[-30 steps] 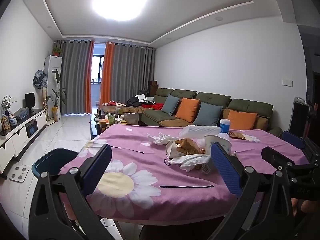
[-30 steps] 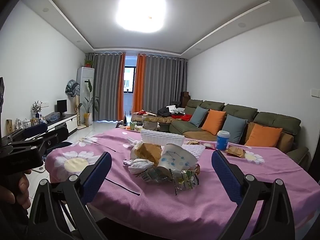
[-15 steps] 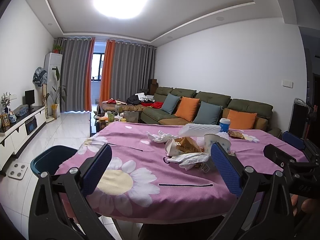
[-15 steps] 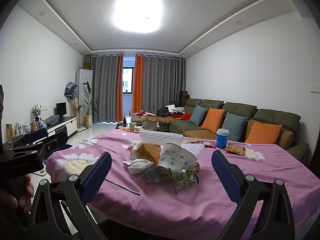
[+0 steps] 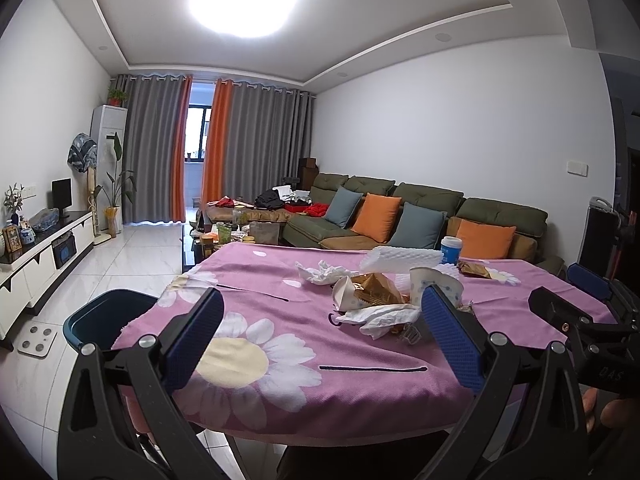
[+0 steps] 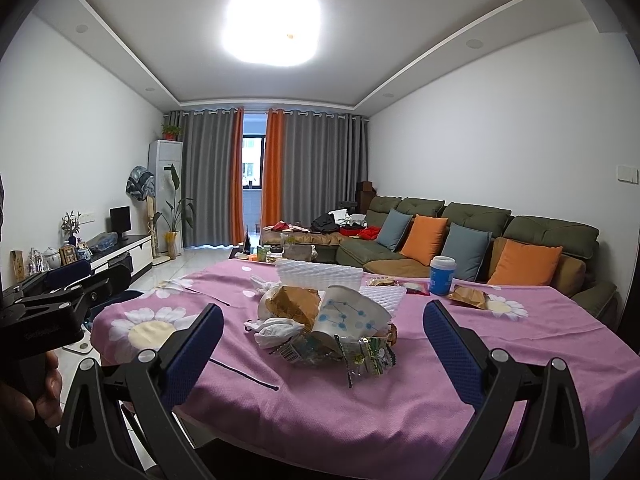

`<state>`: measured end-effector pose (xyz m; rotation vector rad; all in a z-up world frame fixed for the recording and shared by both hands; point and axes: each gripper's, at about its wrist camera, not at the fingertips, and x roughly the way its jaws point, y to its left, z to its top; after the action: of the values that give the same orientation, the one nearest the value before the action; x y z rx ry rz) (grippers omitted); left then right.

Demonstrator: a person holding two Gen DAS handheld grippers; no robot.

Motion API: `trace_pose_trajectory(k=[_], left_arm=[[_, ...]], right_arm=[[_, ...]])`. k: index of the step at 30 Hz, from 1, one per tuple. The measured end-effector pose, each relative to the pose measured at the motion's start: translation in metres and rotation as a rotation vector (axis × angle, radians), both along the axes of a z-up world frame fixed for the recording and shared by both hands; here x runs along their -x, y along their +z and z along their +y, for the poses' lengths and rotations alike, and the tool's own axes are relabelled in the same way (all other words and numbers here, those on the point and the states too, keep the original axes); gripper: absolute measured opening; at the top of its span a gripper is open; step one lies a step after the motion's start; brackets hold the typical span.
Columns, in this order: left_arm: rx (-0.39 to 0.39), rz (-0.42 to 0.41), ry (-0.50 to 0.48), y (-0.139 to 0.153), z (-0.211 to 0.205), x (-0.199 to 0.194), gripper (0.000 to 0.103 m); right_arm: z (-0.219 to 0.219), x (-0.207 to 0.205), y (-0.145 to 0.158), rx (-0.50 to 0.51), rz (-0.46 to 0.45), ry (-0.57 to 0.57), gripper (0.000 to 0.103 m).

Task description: Collect trash

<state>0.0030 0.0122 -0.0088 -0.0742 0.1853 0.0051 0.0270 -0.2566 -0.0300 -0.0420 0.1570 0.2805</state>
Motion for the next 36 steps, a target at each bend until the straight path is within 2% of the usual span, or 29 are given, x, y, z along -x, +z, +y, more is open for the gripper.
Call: trace_pose_trajectory(k=[36], left_arm=[[0.006, -0.010, 0.010, 0.0030, -0.0050, 0.0037, 0.097]], right_arm=[[0.0012, 0.0004, 0.0003, 0.005, -0.006, 0.001, 0.097]])
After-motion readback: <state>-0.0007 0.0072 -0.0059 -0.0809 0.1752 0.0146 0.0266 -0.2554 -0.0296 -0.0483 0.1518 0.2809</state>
